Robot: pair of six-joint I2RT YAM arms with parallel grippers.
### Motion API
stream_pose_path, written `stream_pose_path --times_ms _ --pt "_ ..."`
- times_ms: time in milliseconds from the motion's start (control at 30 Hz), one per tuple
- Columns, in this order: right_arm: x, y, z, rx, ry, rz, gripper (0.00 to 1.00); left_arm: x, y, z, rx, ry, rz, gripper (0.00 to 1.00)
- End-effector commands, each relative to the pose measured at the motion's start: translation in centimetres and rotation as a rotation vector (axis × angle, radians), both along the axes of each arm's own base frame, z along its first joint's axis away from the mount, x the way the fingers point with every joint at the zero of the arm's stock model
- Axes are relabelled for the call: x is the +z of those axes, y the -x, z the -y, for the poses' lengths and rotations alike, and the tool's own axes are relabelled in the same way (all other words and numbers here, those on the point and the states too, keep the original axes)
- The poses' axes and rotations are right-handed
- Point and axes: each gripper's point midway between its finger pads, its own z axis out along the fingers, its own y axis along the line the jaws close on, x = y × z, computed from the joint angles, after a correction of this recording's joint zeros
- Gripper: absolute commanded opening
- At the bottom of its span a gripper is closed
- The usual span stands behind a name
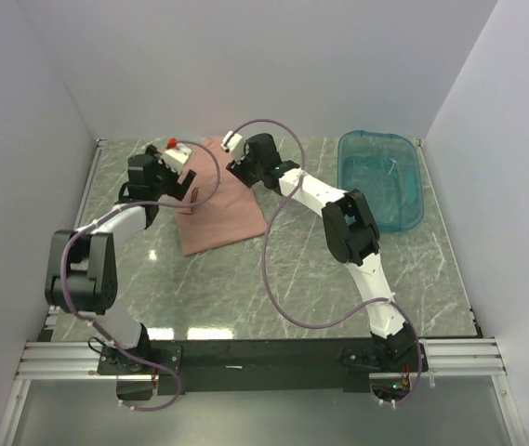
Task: Fold and stack the t-shirts
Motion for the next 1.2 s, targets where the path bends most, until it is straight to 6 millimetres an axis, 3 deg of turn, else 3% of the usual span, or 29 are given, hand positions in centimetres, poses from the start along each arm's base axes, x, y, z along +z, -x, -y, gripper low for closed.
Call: stream_pose_path --times_ms 0,33,67,133,233,300,367,400,433,600,800,1167 --pt "6.5 0.9 0.6 0.029 -0.125 0.000 0.65 6.6 0.3 -0.5 0.118 0.188 0.095 0.99" --pt "7.6 2.7 -0.5 0.153 -0.154 -0.036 0.66 5.6 1.3 -0.3 0.128 0.224 0.018 0.99" --pt "6.8 4.5 -0.3 0.204 -0.140 -0.118 0.66 5.2 1.7 -0.2 0.138 0.268 -0.023 1.00" --pt "7.1 7.5 -0.4 0.298 -0.149 -0.217 0.64 3.6 2.9 1.1 0.141 0.389 -0.143 0.96" --pt "7.7 11.8 -0.9 0.415 -0.210 -0.342 0.58 2.0 3.9 3.2 0.126 0.525 -0.276 0.83" --pt "6.8 14.3 -0.8 0.454 -0.237 -0.427 0.54 1.6 4.2 3.7 0.141 0.575 -0.345 0.73" --pt "7.5 15.7 -0.5 0.473 -0.261 -0.440 0.53 0.3 4.2 4.0 0.171 0.599 -0.405 0.70" --pt "6.4 16.6 0.0 0.466 -0.256 -0.472 0.53 -0.1 3.8 4.0 0.180 0.600 -0.419 0.65" --pt "7.3 16.8 0.0 0.469 -0.271 -0.445 0.53 -0.5 3.6 3.6 0.205 0.591 -0.422 0.63" --pt "7.0 17.2 0.2 0.469 -0.285 -0.475 0.52 -3.6 2.8 2.2 0.331 0.491 -0.460 0.64" --pt "5.9 17.2 0.0 0.466 -0.293 -0.514 0.52 -5.9 2.2 1.9 0.376 0.376 -0.493 0.64" --pt "5.1 17.3 0.0 0.467 -0.295 -0.543 0.52 -7.6 2.5 2.9 0.391 0.262 -0.505 0.66"
